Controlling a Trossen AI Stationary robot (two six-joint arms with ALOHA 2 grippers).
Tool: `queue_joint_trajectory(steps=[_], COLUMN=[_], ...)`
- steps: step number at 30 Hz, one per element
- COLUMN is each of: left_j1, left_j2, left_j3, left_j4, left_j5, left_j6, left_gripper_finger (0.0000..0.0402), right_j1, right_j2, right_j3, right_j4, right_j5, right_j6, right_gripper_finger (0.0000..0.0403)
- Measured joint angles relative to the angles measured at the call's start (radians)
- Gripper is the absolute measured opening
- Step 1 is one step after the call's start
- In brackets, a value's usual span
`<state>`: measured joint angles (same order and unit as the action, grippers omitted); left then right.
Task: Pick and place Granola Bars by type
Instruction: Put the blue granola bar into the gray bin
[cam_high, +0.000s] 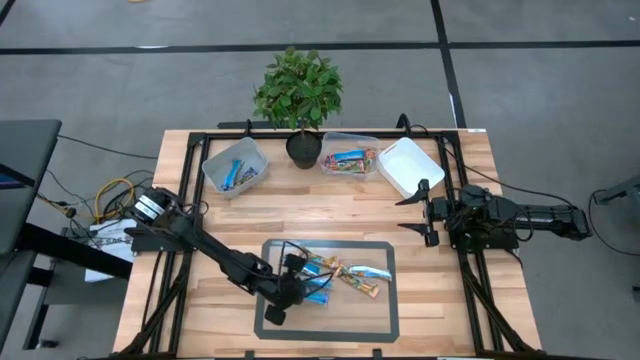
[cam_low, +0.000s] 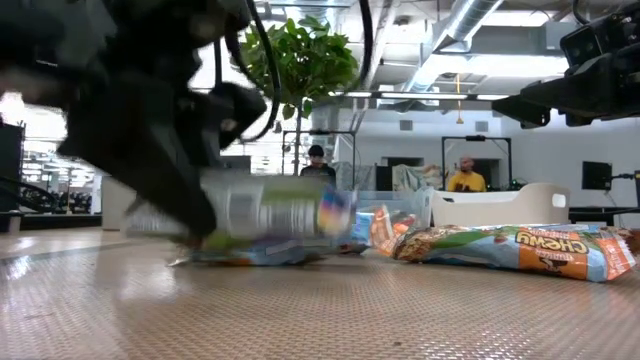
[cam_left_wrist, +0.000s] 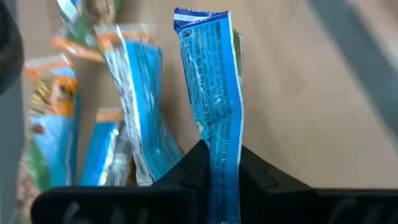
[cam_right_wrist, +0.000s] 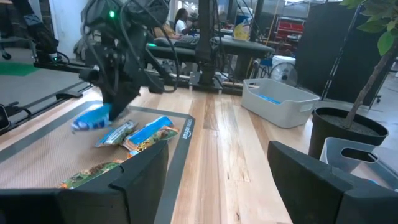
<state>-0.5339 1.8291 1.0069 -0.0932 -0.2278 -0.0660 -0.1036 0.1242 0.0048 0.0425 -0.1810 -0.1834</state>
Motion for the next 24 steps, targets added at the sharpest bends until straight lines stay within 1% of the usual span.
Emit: queue_joint_trajectory(steps=[5,10,12,16,24], left_j1=[0.001,0.036,0.072,0.159,0.377], left_j2=[-0.092,-0.21,-0.26,-0.348,-0.49], left_j3=[0.0,0.0,0.0,0.0,0.0], left_j4=[-0.017,-0.116,-0.181,-0.355,-0.667], left_j5=[0.011,0.005,-0.016,-0.094,-0.235], left_j6=[-0.008,-0.028,-0.053,-0.117,-0.288], left_gripper_finger=[0.0034,0.0045,0.0046,0.0047,0.0047], right_j1=[0.0,0.0,0.0,0.0,0.0], right_j2=[0.0,0.0,0.0,0.0,0.0], right_j3=[0.0,0.0,0.0,0.0,0.0], right_j4=[0.0,0.0,0.0,0.0,0.0], right_j5=[0.0,0.0,0.0,0.0,0.0], right_j6=[0.0,0.0,0.0,0.0,0.0], right_gripper_finger=[0.027,0.027,0.027,0.027,0.027])
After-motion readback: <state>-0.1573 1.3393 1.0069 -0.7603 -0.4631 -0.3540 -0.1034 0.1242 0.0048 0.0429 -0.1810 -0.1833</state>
